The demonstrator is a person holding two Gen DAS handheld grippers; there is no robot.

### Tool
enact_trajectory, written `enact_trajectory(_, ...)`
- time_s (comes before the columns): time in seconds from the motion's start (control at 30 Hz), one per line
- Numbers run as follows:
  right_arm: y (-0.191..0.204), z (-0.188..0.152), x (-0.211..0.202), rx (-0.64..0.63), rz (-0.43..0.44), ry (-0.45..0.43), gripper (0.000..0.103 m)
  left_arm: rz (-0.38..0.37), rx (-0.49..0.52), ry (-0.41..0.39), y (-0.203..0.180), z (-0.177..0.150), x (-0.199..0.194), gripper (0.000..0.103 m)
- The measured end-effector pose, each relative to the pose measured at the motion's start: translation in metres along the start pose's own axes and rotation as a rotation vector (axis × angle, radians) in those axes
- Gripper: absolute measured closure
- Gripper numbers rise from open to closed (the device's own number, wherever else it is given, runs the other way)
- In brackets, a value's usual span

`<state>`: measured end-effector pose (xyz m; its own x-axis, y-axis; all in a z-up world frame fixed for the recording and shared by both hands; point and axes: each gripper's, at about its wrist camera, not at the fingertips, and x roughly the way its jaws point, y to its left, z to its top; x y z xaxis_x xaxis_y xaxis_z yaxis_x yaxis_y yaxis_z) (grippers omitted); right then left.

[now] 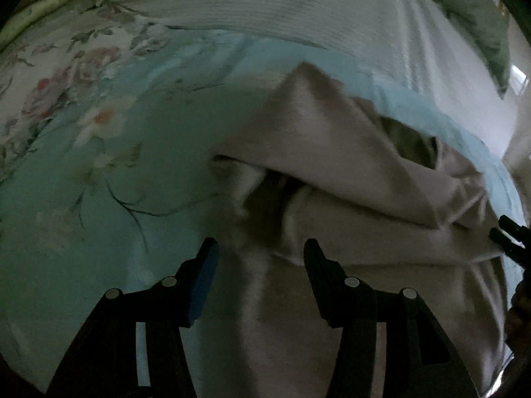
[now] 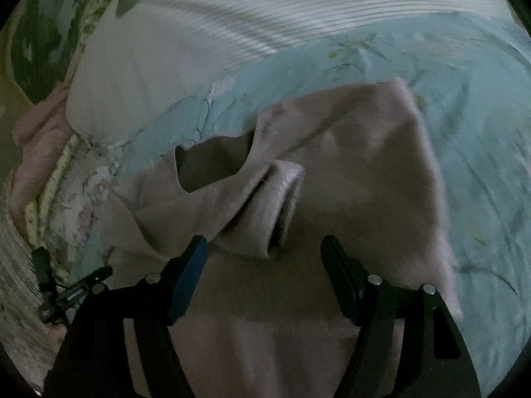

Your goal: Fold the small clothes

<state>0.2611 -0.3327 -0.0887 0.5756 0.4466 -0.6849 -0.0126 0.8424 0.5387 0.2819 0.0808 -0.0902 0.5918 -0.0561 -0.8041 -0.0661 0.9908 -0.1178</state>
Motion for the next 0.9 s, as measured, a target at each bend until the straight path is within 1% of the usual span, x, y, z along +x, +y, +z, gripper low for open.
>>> enact_trajectory(0.03, 0.0, 0.001, 0.005, -0.005, 0.002, 0.011, 0.058, 0.008, 0.006, 0.001, -0.001, 0.0, 0.004, 0.05)
enact_trajectory(0.07, 0.001, 0.005, 0.012, 0.001, 0.027, 0.033, 0.084, 0.013, 0.009, 0.003, -0.001, 0.0, 0.006, 0.05)
enact_trajectory(0.1, 0.002, 0.007, 0.012, 0.006, 0.049, 0.039, 0.096, 0.016, 0.011, 0.006, 0.0, 0.0, 0.01, 0.05)
enact_trajectory(0.17, 0.008, 0.017, -0.001, -0.001, 0.105, 0.013, 0.096, 0.018, 0.017, 0.013, -0.002, 0.002, 0.016, 0.05)
enact_trajectory(0.27, 0.013, 0.035, -0.059, 0.045, 0.276, -0.088, 0.097, 0.034, 0.023, 0.015, -0.004, 0.004, 0.024, 0.048)
enact_trajectory(0.33, 0.007, 0.044, -0.099, 0.065, 0.325, -0.166, 0.098, 0.045, 0.019, 0.005, -0.003, 0.007, 0.026, 0.048)
enact_trajectory(0.37, 0.0, 0.046, -0.115, 0.078, 0.327, -0.197, 0.098, 0.053, 0.016, 0.001, -0.004, 0.008, 0.024, 0.048)
enact_trajectory(0.4, -0.007, 0.046, -0.125, 0.091, 0.314, -0.214, 0.098, 0.065, 0.008, -0.005, -0.003, 0.009, 0.024, 0.048)
enact_trajectory(0.43, -0.018, 0.046, -0.131, 0.106, 0.281, -0.217, 0.098, 0.068, 0.002, -0.007, -0.003, 0.01, 0.024, 0.048)
enact_trajectory(0.47, -0.034, 0.043, -0.131, 0.133, 0.224, -0.204, 0.098, 0.066, -0.003, -0.007, -0.003, 0.011, 0.024, 0.048)
enact_trajectory(0.5, -0.046, 0.039, -0.127, 0.16, 0.18, -0.185, 0.098, 0.066, -0.008, -0.008, -0.003, 0.01, 0.024, 0.048)
enact_trajectory(0.57, -0.072, 0.026, -0.108, 0.214, 0.083, -0.114, 0.099, 0.076, -0.001, -0.008, -0.005, 0.009, 0.026, 0.048)
enact_trajectory(0.67, -0.09, 0.006, -0.079, 0.259, -0.008, -0.019, 0.099, 0.104, 0.014, -0.013, -0.009, 0.008, 0.029, 0.048)
enact_trajectory(0.7, -0.093, 0.002, -0.076, 0.265, -0.032, -0.011, 0.098, 0.109, 0.014, -0.016, -0.009, 0.007, 0.029, 0.048)
enact_trajectory(0.73, -0.093, -0.001, -0.076, 0.266, -0.058, -0.013, 0.098, 0.114, 0.009, -0.024, -0.008, 0.006, 0.027, 0.049)
enact_trajectory(0.77, -0.09, 0.0, -0.078, 0.257, -0.104, -0.02, 0.098, 0.118, -0.001, -0.03, -0.008, 0.006, 0.025, 0.049)
enact_trajectory(0.83, -0.074, 0.001, -0.096, 0.201, -0.236, -0.075, 0.095, 0.118, -0.041, -0.039, -0.004, 0.005, 0.021, 0.048)
enact_trajectory(0.87, -0.06, 0.002, -0.109, 0.161, -0.26, -0.129, 0.091, 0.111, -0.054, -0.038, -0.002, 0.003, 0.021, 0.048)
enact_trajectory(0.9, -0.049, 0.004, -0.115, 0.133, -0.245, -0.161, 0.075, 0.109, -0.063, -0.035, -0.002, 0.001, 0.021, 0.048)
